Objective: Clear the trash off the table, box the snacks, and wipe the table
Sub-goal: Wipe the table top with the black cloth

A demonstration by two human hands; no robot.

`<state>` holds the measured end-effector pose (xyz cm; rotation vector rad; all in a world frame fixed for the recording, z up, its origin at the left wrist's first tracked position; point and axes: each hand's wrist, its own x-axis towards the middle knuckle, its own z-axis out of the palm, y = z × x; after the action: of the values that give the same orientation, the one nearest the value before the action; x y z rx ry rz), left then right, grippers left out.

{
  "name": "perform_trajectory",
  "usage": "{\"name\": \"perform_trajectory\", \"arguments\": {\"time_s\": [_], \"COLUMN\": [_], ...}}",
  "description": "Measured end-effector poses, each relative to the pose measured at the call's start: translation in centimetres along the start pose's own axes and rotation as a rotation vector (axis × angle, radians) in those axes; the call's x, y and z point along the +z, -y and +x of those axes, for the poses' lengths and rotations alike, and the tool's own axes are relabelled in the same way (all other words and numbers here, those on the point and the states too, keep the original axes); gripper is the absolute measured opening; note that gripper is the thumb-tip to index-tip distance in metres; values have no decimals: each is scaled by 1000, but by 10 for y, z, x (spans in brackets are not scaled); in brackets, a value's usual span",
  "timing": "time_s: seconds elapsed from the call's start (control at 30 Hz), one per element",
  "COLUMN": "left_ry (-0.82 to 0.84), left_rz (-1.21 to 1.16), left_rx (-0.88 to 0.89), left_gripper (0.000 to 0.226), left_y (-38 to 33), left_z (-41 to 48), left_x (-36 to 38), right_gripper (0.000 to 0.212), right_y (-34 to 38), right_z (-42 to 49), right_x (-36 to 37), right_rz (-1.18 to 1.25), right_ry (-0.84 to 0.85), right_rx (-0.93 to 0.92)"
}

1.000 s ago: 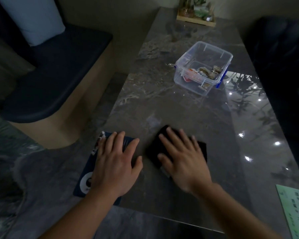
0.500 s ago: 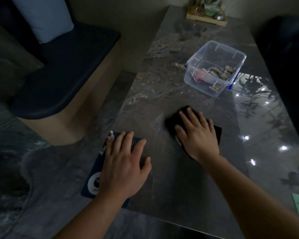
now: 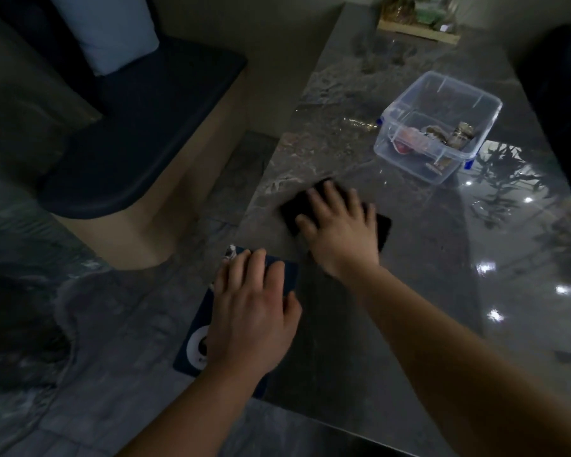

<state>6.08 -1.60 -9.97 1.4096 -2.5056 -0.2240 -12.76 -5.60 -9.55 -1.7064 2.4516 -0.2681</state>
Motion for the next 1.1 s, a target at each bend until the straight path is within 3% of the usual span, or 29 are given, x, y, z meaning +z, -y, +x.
{"name": "perform_trajectory", "arguments": {"time_s": [0.1, 0.27, 0.4, 0.5, 0.6, 0.67, 0.77, 0.83, 0.9, 1.0, 1.03, 1.1], "left_ry": [-17, -23, -9, 9, 36, 45, 67, 76, 100, 141, 164, 198], "left_rz": [2, 10, 11, 37, 60, 68, 101, 100, 107, 84, 63, 38], "left_rx": [3, 25, 37, 38, 56, 53, 137, 188, 222, 302, 340, 386], "left_gripper": [40, 39, 40, 43, 45, 45, 47, 51, 55, 57, 56, 56], "left_y": [2, 2, 1, 0, -3, -4, -9, -10, -15, -48, -67, -105], "left_z": [0, 2, 3, 3, 3, 3, 3, 3, 3, 5, 9, 20], "left_x": [2, 2, 0, 0, -1, -3, -8, -10, -12, -3, 2, 16], "right_gripper": [66, 63, 64, 64, 65, 64, 62, 62, 64, 68, 68, 67], "right_y": [-9, -39, -31, -77, -113, -97, -68, -88, -132, -170, -166, -149], "right_z": [-15, 45, -31, -96, -99, -110, -178, -219, -229, -217, -213, -221], "right_x": [4, -15, -5, -15, -36, -34, -18, -21, -35, -50, -48, -37], "right_rz": [-42, 2, -9, -79, -68, -62, -82, -79, -110, -76, -67, -92], "right_ry": [42, 34, 10, 39, 52, 20, 21, 62, 25, -31, -50, -64], "right_rx": [-256, 169, -41, -130, 149, 268, 44, -25, 123, 568, 636, 504]}}
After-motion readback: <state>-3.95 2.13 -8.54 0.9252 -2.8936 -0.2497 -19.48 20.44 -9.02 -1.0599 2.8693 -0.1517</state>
